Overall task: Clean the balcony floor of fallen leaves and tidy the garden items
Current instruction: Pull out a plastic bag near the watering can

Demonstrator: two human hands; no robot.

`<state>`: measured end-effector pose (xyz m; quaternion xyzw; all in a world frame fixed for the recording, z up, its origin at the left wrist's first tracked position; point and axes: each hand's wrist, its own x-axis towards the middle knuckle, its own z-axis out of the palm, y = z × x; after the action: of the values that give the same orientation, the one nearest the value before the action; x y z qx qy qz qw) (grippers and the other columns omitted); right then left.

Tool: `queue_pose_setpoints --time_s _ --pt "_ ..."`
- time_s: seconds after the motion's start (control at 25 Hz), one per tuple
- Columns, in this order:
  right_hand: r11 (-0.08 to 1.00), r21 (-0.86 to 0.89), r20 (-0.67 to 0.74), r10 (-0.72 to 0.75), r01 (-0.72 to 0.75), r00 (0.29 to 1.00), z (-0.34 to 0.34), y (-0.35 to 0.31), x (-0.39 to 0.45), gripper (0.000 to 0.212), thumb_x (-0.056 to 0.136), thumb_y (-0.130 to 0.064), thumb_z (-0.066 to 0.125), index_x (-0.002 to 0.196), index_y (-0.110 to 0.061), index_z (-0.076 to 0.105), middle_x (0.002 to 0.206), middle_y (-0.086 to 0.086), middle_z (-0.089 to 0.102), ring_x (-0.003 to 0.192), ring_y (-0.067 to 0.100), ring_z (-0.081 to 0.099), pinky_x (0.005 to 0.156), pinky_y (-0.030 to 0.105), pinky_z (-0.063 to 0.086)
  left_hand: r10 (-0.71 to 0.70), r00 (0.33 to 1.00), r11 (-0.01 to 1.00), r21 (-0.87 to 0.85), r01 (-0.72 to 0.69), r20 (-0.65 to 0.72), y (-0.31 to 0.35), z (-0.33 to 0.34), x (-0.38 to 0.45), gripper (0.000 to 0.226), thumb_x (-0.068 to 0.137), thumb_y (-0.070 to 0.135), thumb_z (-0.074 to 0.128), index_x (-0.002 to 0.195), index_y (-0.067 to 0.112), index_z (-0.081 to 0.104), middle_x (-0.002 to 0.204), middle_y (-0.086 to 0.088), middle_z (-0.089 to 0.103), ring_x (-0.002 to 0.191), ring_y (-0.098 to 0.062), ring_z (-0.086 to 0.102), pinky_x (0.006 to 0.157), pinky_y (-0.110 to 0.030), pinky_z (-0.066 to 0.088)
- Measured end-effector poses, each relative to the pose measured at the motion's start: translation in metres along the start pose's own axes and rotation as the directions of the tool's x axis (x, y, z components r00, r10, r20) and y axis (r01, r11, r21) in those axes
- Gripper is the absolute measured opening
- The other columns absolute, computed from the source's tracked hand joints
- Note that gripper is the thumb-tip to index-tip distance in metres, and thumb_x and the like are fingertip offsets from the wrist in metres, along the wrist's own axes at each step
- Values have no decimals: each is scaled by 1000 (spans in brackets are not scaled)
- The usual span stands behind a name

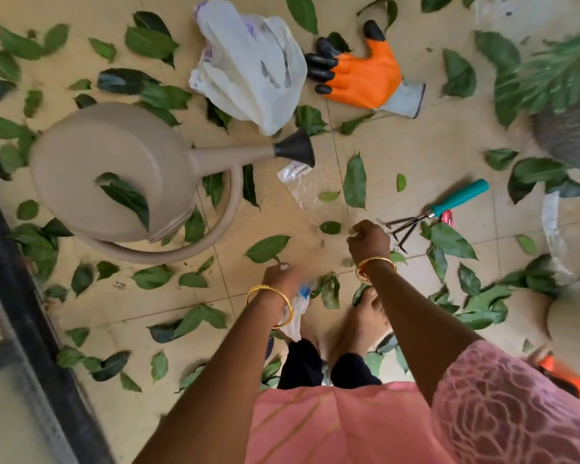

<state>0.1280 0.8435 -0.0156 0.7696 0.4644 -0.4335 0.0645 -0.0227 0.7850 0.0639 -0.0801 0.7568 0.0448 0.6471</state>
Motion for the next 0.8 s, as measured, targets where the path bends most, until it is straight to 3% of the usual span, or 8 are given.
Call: queue_pose_setpoints --time_s 0.16,0.28,0.4,0.52,0.6,0.68,0.8 --pt "985 25 -186 -165 172 969 -41 -17 -45 10 81 -4 62 87 2 67 94 22 59 79 30 55 68 23 35 41 999 997 73 -39 -23 1 7 -34 19 62 27 63 67 9 58 83 -19 65 89 -39 65 87 -52 53" --pt "965 126 -283 -186 229 941 -71 -29 -81 6 78 -2 64 76 -3 59 83 14 59 70 21 50 64 20 35 104 994 989 112 -101 -28 8 9 -69 20 77 22 67 65 14 53 90 -15 65 95 -34 62 93 -45 51" --pt "961 211 -290 -111 177 951 -89 -35 -107 7 80 4 59 83 -2 58 76 5 59 70 20 55 60 11 32 180 983 968 182 -172 -32 13 6 -88 19 78 18 71 75 9 55 102 -13 65 101 -32 62 94 -41 50" --pt "943 319 -385 44 89 922 -103 -37 -129 13 84 3 55 91 -4 63 78 4 61 72 18 57 65 15 39 217 974 954 225 -198 -64 15 -2 -102 19 78 11 69 85 8 52 100 -9 54 98 -28 57 94 -38 49" --pt "935 353 -344 159 -30 925 -107 -33 -138 28 83 4 47 90 -12 69 80 5 63 71 24 60 67 27 48 274 956 946 207 -247 -109 14 -8 -111 14 80 10 67 80 9 53 101 -12 59 91 -27 56 88 -35 49" --pt "922 381 -249 172 -67 953 -108 -29 -147 40 80 7 42 82 -19 72 88 8 68 73 31 64 71 37 55 360 923 930 134 -343 -137 14 -14 -119 24 81 20 72 98 12 58 115 -12 61 98 -28 57 88 -33 48" --pt "954 296 -136 89 -46 987 -108 -35 -164 40 77 10 41 70 -18 69 93 10 67 73 25 61 72 29 51 504 862 863 60 -501 -49 20 -19 -135 52 81 40 71 128 28 53 139 -2 48 125 -22 47 100 -32 42"
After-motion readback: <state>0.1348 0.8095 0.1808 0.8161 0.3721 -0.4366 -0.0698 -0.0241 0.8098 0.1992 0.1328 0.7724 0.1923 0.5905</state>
